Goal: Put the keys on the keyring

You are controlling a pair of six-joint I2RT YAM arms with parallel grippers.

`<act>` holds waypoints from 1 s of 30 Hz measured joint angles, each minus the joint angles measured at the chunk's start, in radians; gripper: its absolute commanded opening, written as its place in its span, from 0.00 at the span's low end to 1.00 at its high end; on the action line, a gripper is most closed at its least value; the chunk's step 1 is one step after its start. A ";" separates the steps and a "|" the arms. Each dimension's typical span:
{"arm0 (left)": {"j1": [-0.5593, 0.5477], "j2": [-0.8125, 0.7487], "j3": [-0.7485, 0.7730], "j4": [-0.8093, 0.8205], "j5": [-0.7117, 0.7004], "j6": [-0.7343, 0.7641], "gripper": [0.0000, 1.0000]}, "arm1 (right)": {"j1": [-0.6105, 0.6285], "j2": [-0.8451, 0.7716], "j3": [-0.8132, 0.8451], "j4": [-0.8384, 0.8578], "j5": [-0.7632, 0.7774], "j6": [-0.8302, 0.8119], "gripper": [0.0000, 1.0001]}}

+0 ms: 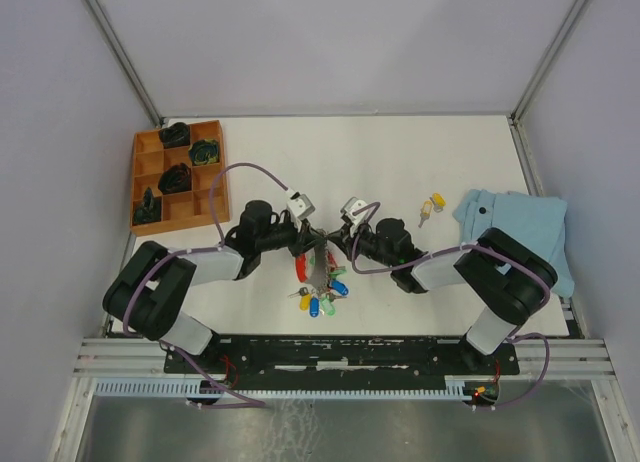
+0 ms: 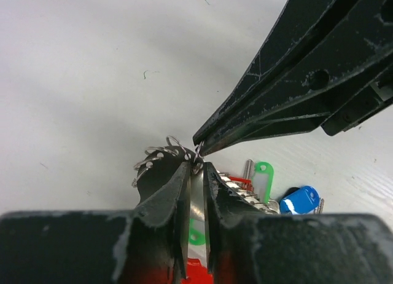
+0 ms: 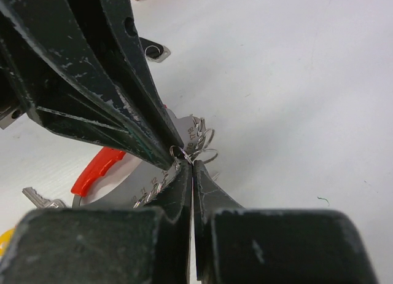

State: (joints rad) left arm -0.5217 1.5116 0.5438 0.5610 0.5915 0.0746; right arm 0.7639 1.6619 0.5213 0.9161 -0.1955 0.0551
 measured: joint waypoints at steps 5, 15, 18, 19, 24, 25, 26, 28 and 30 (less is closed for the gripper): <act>0.038 -0.002 -0.080 0.144 0.049 -0.066 0.29 | 0.000 0.026 -0.008 0.074 -0.001 0.051 0.01; 0.093 0.003 -0.177 0.435 0.118 -0.189 0.34 | 0.000 0.056 -0.008 0.163 -0.006 0.113 0.01; 0.096 0.012 -0.179 0.486 0.126 -0.208 0.35 | 0.000 0.066 -0.008 0.180 -0.013 0.128 0.01; 0.098 0.015 -0.180 0.497 0.126 -0.210 0.35 | 0.000 0.068 -0.008 0.185 -0.014 0.132 0.01; 0.106 0.027 -0.188 0.531 0.126 -0.212 0.35 | -0.004 0.071 -0.008 0.195 -0.036 0.151 0.01; 0.108 0.033 -0.188 0.536 0.126 -0.213 0.35 | -0.006 0.071 -0.008 0.198 -0.039 0.155 0.01; 0.110 0.037 -0.188 0.538 0.126 -0.214 0.35 | -0.006 0.071 -0.008 0.199 -0.041 0.158 0.01; 0.117 0.045 -0.189 0.549 0.126 -0.220 0.35 | -0.007 0.071 -0.008 0.202 -0.046 0.162 0.01; 0.124 0.053 -0.190 0.561 0.126 -0.229 0.35 | -0.007 0.071 -0.008 0.206 -0.052 0.166 0.01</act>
State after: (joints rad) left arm -0.3973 1.5650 0.3538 1.1217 0.7177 -0.1539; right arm 0.7570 1.7329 0.5129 1.1221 -0.2474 0.2211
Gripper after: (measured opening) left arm 0.351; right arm 0.015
